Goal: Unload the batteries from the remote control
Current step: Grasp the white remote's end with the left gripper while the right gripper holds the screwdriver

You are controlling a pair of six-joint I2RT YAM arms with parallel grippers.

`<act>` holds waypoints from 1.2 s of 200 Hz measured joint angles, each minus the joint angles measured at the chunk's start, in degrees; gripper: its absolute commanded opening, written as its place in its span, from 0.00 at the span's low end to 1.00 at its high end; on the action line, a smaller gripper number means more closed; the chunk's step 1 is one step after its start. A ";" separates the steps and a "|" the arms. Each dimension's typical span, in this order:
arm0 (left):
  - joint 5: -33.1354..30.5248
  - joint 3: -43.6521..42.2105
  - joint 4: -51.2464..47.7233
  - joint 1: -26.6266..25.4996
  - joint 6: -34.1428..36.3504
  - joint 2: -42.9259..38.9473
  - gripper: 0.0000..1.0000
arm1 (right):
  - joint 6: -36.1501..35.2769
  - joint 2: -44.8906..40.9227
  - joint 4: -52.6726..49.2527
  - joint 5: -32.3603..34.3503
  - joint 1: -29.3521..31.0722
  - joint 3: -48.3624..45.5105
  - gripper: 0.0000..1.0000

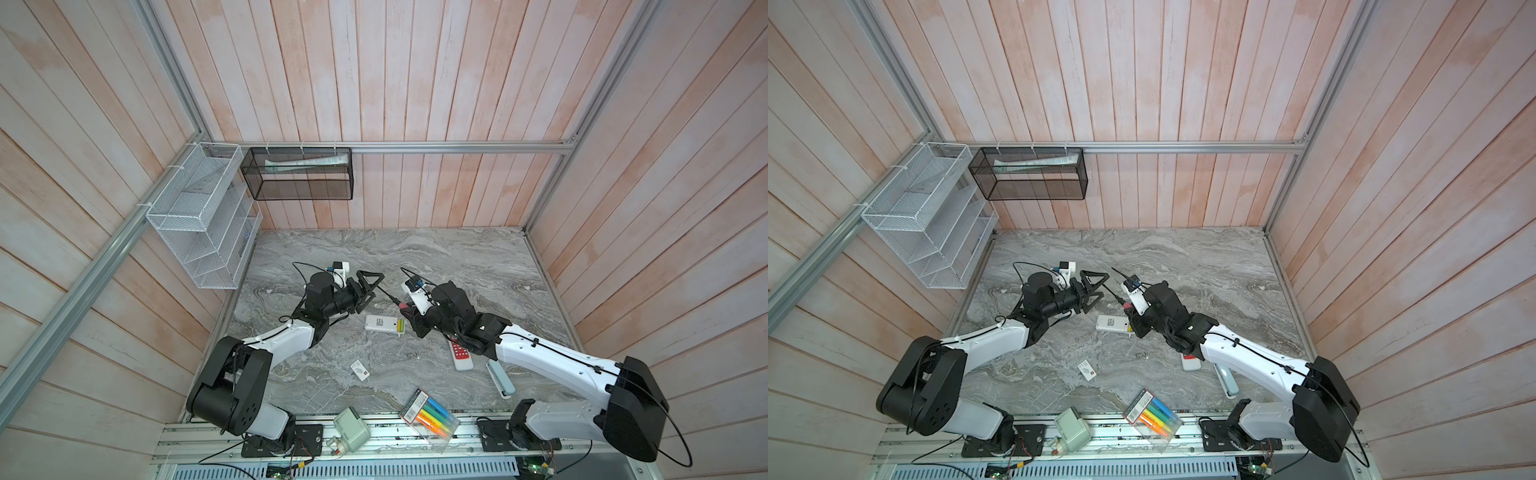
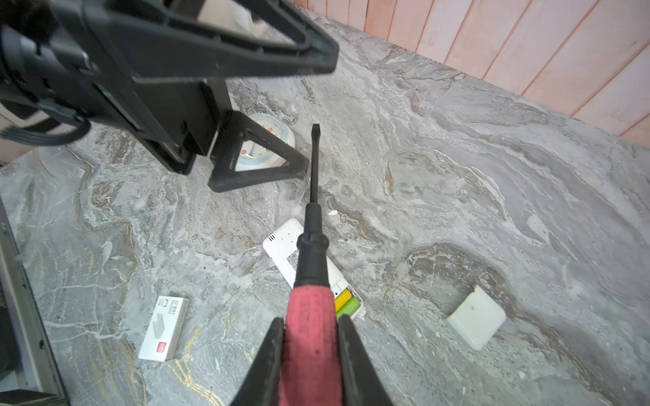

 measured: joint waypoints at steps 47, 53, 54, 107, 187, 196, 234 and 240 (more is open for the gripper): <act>-0.87 9.77 -19.82 0.00 17.66 0.00 1.00 | 0.50 -1.33 -3.54 5.77 0.00 -1.18 0.00; -1.49 10.62 -21.70 0.00 20.00 -0.02 1.00 | 0.81 -1.38 -4.02 6.40 0.00 -1.18 0.00; -1.55 10.71 -21.88 0.00 20.24 -0.02 1.00 | 0.83 -1.38 -4.09 6.47 0.00 -1.18 0.00; -9.81 13.22 -33.99 0.00 40.85 -1.88 1.00 | 3.19 -2.56 -7.96 8.00 -2.51 -2.01 0.00; -19.71 14.97 -42.23 -3.89 73.61 -2.40 1.00 | 4.39 -4.24 -10.08 6.88 -5.16 -3.56 0.00; -20.74 14.53 -42.73 -5.18 77.18 -2.38 1.00 | 4.39 -4.35 -10.10 6.67 -5.25 -3.72 0.00; -23.21 13.94 -45.68 -8.72 89.90 -0.48 1.00 | 4.42 -5.22 -10.23 5.66 -5.77 -4.48 0.00; -23.52 13.94 -46.07 -9.01 91.49 0.11 1.00 | 4.39 -5.31 -10.23 5.44 -5.81 -4.48 0.00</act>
